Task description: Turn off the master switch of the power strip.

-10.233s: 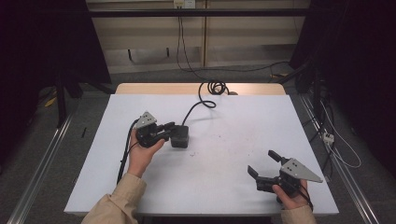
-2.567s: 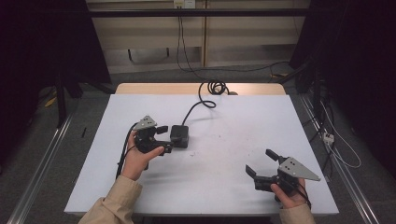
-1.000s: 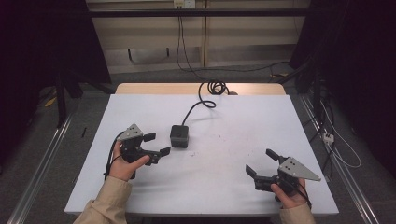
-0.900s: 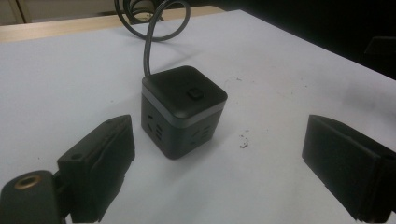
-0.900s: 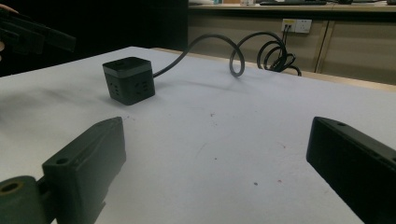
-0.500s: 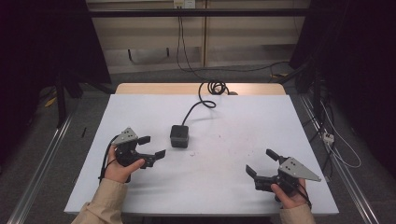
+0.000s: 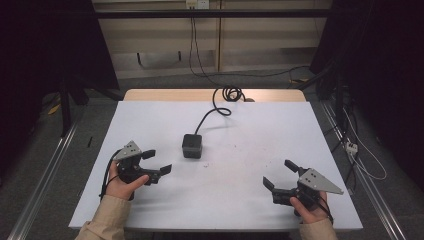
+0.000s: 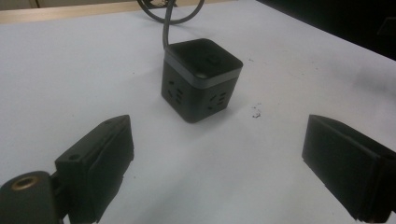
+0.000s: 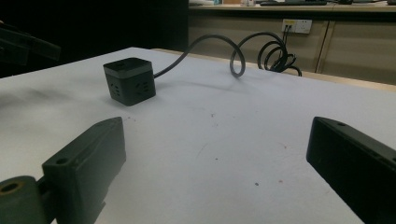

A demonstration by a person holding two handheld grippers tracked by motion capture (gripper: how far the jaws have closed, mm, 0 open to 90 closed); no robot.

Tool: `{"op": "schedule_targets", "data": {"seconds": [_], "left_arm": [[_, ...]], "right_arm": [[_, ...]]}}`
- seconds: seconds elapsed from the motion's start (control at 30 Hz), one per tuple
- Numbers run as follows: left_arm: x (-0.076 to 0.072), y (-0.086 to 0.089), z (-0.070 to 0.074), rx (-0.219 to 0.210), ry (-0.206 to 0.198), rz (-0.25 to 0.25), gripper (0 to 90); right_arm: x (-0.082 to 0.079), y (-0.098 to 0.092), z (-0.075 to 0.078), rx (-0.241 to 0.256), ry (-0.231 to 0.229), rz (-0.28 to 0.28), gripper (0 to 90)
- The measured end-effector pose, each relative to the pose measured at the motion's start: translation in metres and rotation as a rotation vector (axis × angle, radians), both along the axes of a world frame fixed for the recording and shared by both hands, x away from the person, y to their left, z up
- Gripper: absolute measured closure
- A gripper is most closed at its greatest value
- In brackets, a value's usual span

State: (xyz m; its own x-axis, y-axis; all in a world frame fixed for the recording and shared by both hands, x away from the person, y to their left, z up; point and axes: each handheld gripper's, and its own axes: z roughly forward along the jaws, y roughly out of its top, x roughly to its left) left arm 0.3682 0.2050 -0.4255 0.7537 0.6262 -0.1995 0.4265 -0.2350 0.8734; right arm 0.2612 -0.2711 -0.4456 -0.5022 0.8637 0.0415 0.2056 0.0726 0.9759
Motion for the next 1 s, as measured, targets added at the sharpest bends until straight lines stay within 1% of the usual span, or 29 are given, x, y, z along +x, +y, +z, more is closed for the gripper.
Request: {"op": "schedule_targets", "data": {"seconds": [0.2,0.27,0.3,0.47,0.5,0.57,0.83,0.93,1.0], "left_arm": [[-0.004,0.007,-0.002,0.005,0.003,0.005,8.6],[-0.005,0.009,-0.003,0.014,0.002,0.007,8.6],[-0.005,0.009,-0.004,0.011,0.003,0.01,8.6],[-0.008,0.014,-0.006,0.031,-0.002,0.016,8.6],[-0.009,0.015,-0.006,0.023,0.003,0.019,8.6],[-0.01,0.016,-0.006,0.03,-0.002,0.015,8.6],[-0.014,0.02,-0.008,0.027,-0.009,0.02,8.6],[-0.014,0.022,-0.009,0.021,-0.004,0.02,8.6],[-0.014,0.023,-0.01,0.025,-0.006,0.023,8.6]], "right_arm": [[0.0,0.0,0.0,0.001,0.002,0.001,4.3],[0.0,0.0,0.0,0.001,0.002,0.0,4.3],[0.0,0.0,0.0,0.001,0.002,0.0,4.3],[0.0,0.0,0.0,0.003,0.001,-0.001,4.3],[0.0,0.0,0.0,0.002,0.001,-0.001,4.3],[0.0,0.0,-0.001,0.002,0.002,-0.001,4.1],[0.001,0.0,-0.001,0.001,0.004,0.0,4.0],[0.001,0.0,-0.001,0.001,0.004,-0.001,4.1],[0.001,0.0,-0.001,0.0,0.005,-0.001,4.0]]}}
